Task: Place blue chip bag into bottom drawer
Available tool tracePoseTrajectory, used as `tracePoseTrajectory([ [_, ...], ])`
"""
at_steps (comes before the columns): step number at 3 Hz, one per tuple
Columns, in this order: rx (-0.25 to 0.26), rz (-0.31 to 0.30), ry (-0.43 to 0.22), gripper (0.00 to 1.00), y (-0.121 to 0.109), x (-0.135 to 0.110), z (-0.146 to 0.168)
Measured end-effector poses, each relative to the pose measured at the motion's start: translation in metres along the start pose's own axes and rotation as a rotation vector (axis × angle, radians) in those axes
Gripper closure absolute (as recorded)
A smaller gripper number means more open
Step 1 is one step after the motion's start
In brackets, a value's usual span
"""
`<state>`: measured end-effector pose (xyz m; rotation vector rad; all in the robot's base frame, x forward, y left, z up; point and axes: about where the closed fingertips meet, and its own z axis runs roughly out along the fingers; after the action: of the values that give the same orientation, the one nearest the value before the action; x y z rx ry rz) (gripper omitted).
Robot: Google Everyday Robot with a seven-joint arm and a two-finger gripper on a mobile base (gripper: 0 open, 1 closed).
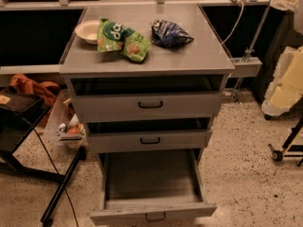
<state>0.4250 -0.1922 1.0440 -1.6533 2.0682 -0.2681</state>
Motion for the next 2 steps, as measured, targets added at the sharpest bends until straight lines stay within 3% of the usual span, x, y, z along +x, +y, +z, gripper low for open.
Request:
tracePoseTrajectory([
  [1, 0.000, 0.000, 0.000, 0.00, 0.000, 0.000, 0.000],
  [2, 0.035, 0.091, -0.016, 0.00, -0.017, 0.001, 0.011],
])
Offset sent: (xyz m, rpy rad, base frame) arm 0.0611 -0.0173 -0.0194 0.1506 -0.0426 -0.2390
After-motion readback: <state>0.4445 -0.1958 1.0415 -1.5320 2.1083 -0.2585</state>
